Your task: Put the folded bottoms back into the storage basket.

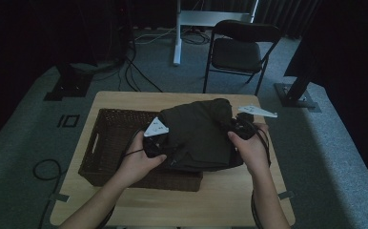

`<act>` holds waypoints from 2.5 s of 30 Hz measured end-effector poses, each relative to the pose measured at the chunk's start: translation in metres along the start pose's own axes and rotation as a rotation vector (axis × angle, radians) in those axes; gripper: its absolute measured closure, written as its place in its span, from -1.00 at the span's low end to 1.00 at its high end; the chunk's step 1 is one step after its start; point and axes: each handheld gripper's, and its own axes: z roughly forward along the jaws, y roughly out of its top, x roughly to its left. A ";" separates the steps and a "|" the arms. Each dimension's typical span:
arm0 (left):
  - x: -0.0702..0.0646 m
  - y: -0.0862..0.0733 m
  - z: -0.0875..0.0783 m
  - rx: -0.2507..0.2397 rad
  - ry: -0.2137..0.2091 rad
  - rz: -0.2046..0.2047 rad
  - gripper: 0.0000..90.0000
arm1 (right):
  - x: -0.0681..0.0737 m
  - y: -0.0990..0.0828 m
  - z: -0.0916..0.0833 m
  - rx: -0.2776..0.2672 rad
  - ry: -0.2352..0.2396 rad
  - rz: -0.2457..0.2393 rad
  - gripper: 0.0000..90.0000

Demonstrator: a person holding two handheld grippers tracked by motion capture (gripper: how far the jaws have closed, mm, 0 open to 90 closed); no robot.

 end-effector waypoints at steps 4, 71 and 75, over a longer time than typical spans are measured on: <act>0.008 -0.005 -0.007 0.004 0.012 0.000 0.50 | 0.009 0.002 0.010 0.008 0.015 -0.006 0.48; 0.128 -0.080 -0.006 0.379 0.179 -0.015 0.49 | 0.066 -0.080 0.164 0.184 0.007 0.092 0.52; 0.133 -0.089 -0.002 0.378 0.188 -0.019 0.49 | 0.070 -0.081 0.172 0.216 -0.027 0.079 0.52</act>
